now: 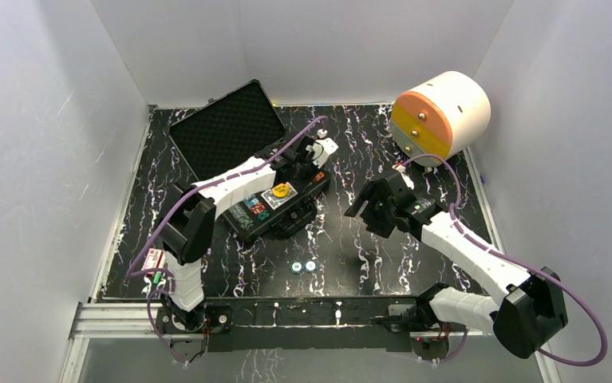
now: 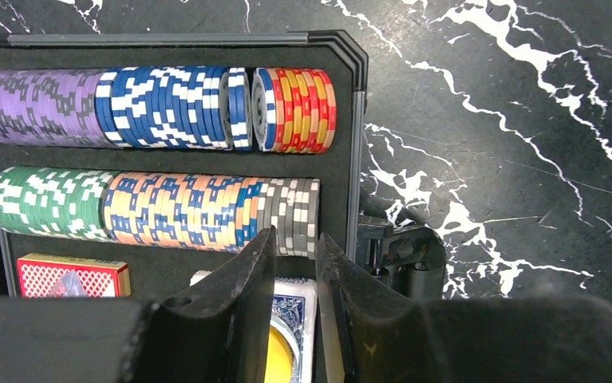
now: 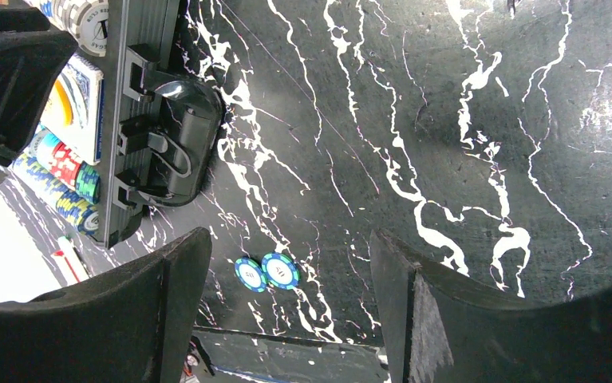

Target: Pack up texas hold em set

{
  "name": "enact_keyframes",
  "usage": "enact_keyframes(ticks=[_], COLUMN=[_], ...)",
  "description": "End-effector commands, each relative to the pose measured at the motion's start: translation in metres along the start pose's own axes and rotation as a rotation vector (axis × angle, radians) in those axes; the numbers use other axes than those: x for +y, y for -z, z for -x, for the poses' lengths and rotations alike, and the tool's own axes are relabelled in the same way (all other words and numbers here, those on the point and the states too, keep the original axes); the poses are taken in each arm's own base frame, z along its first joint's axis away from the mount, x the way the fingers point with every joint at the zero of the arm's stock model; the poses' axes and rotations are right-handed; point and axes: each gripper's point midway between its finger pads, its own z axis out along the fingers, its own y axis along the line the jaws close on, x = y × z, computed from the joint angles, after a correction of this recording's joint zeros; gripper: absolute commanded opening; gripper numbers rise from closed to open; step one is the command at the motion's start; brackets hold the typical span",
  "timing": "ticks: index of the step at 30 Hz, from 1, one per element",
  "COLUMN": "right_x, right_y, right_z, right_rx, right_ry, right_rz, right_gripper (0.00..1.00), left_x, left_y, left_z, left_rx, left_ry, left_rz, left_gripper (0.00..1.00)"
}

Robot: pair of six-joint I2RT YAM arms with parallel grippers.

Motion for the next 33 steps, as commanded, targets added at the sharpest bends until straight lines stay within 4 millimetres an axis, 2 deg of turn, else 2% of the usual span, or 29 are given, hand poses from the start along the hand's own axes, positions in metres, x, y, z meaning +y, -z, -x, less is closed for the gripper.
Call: enact_keyframes(ticks=[1,3,5,9,12,27,33], right_x=[0.008,0.007,0.007,0.006,0.005,0.001,0.002], right_y=[0.003,0.003,0.002,0.001,0.0,-0.003,-0.005], right_z=[0.007,0.007,0.007,0.005,0.004,0.001,-0.002], right_rx=[-0.023,-0.022,-0.022,-0.016,-0.013,-0.002,0.017], right_ry=[-0.002,-0.001,0.0,0.002,0.004,0.006,0.048], right_rz=[0.029,0.027,0.026,0.023,0.019,0.008,0.021], right_gripper=[0.8,0.8,0.8,0.8,0.8,0.8,0.8], left_x=[0.0,-0.003,-0.004,-0.003,-0.004,-0.006,-0.004], left_y=[0.033,0.032,0.03,0.025,0.02,-0.005,0.0], left_z=[0.034,0.033,0.029,0.023,0.019,0.003,0.009], left_rx=[-0.106,-0.103,-0.094,-0.072,-0.059,-0.001,-0.019], left_ry=[0.014,0.012,0.012,0.013,0.016,0.022,0.033], left_rz=[-0.037,-0.051,-0.052,-0.046,-0.047,-0.043,-0.038], left_gripper=[0.27,0.31,0.3,0.08,0.01,0.0,0.0])
